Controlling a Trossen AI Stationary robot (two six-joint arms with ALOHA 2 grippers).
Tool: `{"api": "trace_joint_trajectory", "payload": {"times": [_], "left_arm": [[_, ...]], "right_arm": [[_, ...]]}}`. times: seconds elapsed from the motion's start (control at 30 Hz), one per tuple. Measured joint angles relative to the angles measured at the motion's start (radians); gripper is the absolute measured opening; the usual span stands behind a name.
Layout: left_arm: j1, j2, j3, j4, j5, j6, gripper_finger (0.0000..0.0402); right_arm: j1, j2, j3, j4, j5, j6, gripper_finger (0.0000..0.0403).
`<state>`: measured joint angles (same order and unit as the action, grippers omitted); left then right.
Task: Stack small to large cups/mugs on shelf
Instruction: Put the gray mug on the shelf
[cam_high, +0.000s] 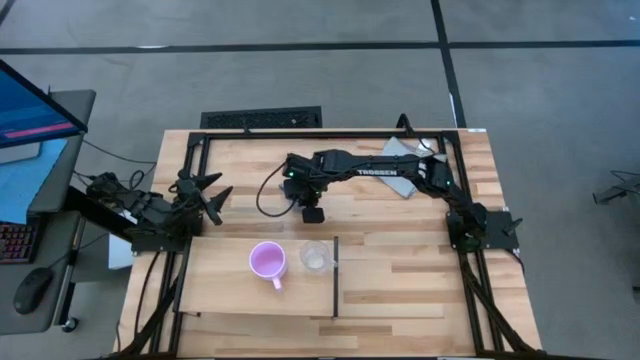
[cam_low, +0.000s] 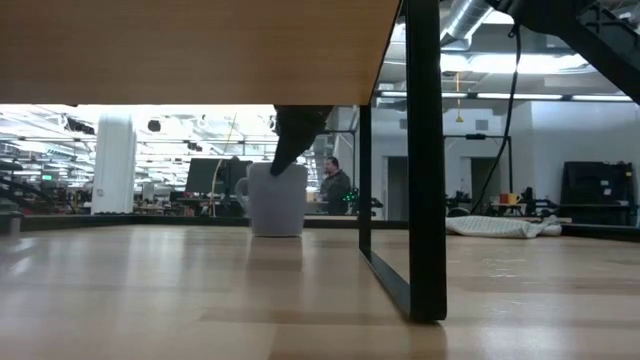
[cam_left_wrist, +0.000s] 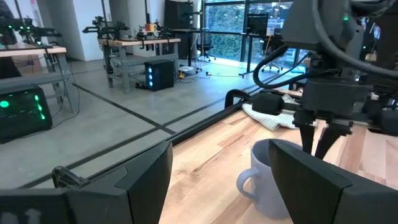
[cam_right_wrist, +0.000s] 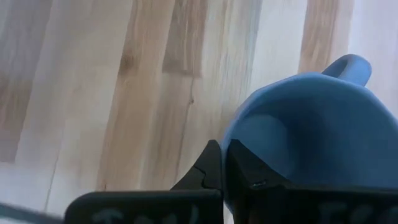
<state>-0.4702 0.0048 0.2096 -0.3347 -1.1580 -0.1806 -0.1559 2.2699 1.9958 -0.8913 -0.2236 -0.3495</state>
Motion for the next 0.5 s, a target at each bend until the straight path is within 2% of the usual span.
{"api": "trace_joint_trajectory", "payload": {"times": [0.23,0.5], "left_arm": [[0.0,0.0,0.0,0.0,0.0,0.0,0.0256],[0.0,0.0,0.0,0.0,0.0,0.0,0.0256]], "right_arm": [[0.004,0.004,-0.001,0.031,-0.009,-0.002,0.0017],[0.005,0.006,-0.003,0.032,-0.018,0.014,0.0046]]}}
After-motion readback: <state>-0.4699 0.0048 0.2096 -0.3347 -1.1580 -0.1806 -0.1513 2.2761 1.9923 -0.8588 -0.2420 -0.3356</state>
